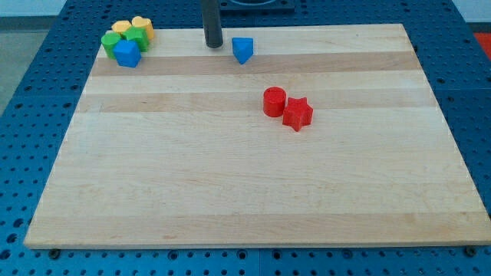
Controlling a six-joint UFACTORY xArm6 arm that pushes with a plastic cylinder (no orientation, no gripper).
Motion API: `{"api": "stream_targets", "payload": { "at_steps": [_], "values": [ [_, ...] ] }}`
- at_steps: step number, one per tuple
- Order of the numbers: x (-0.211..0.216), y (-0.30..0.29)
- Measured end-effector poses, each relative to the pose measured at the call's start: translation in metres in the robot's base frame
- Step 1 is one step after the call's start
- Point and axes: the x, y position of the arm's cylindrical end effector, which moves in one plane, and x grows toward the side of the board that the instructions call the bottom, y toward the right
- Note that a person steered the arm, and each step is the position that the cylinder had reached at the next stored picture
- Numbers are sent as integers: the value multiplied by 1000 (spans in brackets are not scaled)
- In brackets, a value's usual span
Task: Push the blue triangle into the red blocks
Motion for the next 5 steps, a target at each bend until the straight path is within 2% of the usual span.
{"api": "stream_targets", "payload": {
  "at_steps": [3, 5],
  "values": [
    [5, 93],
    [39, 118]
  ]
}}
